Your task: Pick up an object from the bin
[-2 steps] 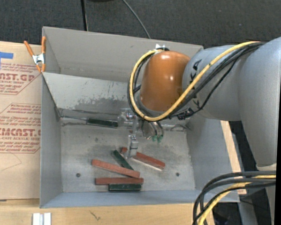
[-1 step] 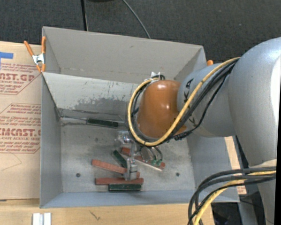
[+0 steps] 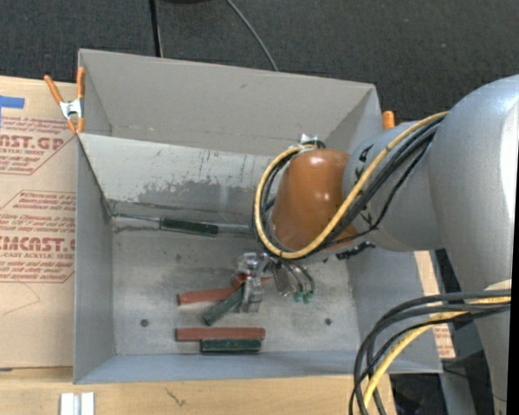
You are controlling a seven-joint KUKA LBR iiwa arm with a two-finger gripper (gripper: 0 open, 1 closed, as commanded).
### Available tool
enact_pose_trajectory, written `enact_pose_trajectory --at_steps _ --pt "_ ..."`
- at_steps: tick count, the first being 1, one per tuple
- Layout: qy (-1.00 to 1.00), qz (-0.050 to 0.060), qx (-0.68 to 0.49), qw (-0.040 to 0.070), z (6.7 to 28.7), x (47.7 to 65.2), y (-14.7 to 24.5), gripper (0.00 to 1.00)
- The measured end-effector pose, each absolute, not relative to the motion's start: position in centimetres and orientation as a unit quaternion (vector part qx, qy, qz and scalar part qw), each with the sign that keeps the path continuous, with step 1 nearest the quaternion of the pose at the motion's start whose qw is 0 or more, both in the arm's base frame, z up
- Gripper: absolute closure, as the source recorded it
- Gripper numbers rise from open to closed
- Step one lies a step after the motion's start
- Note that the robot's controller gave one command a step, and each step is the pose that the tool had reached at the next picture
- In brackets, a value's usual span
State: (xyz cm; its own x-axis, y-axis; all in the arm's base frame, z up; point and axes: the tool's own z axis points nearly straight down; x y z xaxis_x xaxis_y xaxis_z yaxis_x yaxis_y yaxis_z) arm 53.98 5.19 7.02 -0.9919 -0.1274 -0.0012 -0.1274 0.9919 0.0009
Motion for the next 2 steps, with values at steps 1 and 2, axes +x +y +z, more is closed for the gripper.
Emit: enact_pose_trajectory --at_steps 1,2 --pt "0.998 0.001 -0.064 0.001 7.0 54.0 5.2 1.00" --pt "0.998 0.000 -0.068 0.001 17.5 55.7 5.0 1.00"
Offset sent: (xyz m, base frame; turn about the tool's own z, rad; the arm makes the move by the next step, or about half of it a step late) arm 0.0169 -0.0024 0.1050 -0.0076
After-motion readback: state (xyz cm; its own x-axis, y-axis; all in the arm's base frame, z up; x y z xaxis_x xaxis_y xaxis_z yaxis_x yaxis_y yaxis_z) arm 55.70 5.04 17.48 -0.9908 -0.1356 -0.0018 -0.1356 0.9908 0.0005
